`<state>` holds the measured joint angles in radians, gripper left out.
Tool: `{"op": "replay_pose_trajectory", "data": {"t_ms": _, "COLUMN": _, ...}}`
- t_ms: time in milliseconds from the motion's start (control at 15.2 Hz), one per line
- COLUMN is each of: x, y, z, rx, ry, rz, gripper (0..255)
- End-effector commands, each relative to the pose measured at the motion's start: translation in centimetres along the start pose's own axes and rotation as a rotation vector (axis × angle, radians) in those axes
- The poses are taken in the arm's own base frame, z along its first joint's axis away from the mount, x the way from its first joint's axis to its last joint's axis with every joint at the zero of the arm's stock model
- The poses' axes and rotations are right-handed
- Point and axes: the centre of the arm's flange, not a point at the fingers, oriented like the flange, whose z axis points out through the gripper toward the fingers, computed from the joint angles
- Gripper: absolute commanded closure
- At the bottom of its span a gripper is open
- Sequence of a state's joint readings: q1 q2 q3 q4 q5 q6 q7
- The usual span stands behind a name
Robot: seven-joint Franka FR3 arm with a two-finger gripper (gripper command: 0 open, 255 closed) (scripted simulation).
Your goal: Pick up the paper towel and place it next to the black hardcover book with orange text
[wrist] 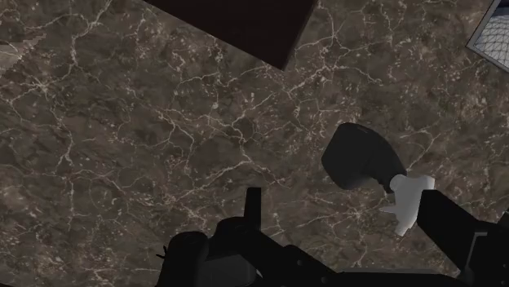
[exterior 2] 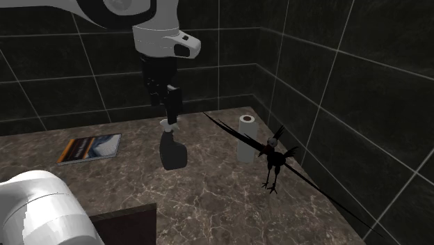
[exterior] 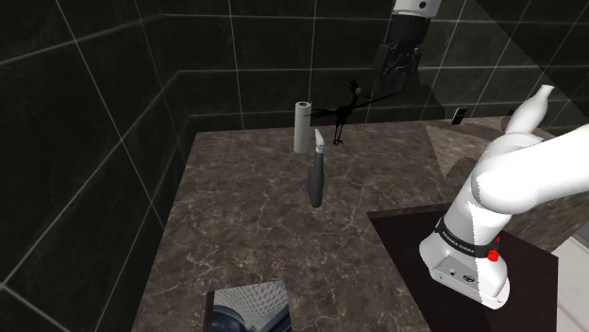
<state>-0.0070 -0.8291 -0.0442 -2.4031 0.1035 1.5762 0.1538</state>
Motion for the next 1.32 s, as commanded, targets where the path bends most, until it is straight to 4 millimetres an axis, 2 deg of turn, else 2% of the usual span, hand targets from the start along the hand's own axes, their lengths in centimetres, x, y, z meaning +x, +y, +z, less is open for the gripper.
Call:
{"op": "replay_pose_trajectory", "data": {"t_ms": 0, "x": 0.0, "y": 0.0, "z": 0.0, "rx": 0.000, "ry": 0.000, "rz": 0.000, "gripper": 0}}
{"op": "replay_pose_trajectory", "data": {"t_ms": 660, "x": 10.4, "y": -2.6, "z": 5.8, "rx": -0.065, "ry": 0.094, "rz": 0.139, "gripper": 0}}
{"op": "replay_pose_trajectory", "data": {"t_ms": 1254, "x": 20.5, "y": -3.4, "z": 10.2, "rx": -0.124, "ry": 0.179, "rz": 0.263, "gripper": 0}}
